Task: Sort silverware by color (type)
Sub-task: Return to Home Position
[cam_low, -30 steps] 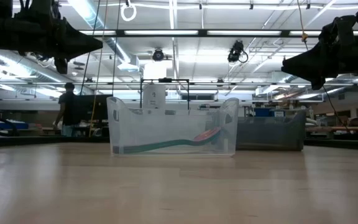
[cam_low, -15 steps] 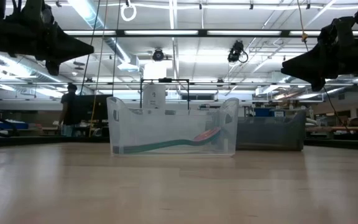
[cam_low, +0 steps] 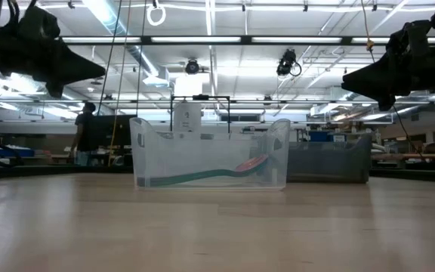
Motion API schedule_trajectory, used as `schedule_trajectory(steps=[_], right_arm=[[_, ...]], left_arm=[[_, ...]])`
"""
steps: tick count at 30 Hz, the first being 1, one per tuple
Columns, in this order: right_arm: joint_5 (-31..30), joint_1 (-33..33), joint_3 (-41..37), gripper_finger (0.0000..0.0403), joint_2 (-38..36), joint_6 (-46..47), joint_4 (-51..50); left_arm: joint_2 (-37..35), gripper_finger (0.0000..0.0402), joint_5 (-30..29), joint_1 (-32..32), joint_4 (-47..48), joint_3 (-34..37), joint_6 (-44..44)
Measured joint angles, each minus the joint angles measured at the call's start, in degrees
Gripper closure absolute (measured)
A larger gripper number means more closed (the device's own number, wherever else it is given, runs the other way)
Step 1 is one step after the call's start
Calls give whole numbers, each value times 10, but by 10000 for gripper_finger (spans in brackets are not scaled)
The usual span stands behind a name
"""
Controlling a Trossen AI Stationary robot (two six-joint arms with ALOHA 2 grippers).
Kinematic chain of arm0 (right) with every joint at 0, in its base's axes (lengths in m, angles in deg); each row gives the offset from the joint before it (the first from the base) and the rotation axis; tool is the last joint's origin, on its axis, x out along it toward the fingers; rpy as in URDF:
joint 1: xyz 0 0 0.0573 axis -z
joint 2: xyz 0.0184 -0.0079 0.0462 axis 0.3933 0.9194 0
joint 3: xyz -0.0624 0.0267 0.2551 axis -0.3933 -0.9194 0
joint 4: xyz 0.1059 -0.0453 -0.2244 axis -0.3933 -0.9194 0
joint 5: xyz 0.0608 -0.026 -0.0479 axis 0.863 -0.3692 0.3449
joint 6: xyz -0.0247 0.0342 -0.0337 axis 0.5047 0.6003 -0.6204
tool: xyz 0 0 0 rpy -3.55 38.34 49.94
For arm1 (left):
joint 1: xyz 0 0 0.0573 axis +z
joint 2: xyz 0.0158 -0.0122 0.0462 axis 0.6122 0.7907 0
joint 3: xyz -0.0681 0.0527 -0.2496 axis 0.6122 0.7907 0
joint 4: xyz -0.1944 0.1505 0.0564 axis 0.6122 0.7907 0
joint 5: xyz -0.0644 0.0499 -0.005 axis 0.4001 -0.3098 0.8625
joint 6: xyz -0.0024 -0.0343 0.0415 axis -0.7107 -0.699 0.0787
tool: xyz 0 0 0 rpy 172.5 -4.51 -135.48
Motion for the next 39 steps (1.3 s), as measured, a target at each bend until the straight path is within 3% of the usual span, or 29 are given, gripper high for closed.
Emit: schedule_trajectory(steps=[13, 30, 39], right_arm=[[-1, 0, 0, 273, 0, 0, 0], [-1, 0, 0, 273, 0, 0, 3], [-1, 0, 0, 273, 0, 0, 4]], left_arm=[[-87, 393, 32, -6, 92, 0, 15], [-85, 391, 124, -6, 81, 0, 46], [-79, 370, 125, -6, 82, 0, -35]])
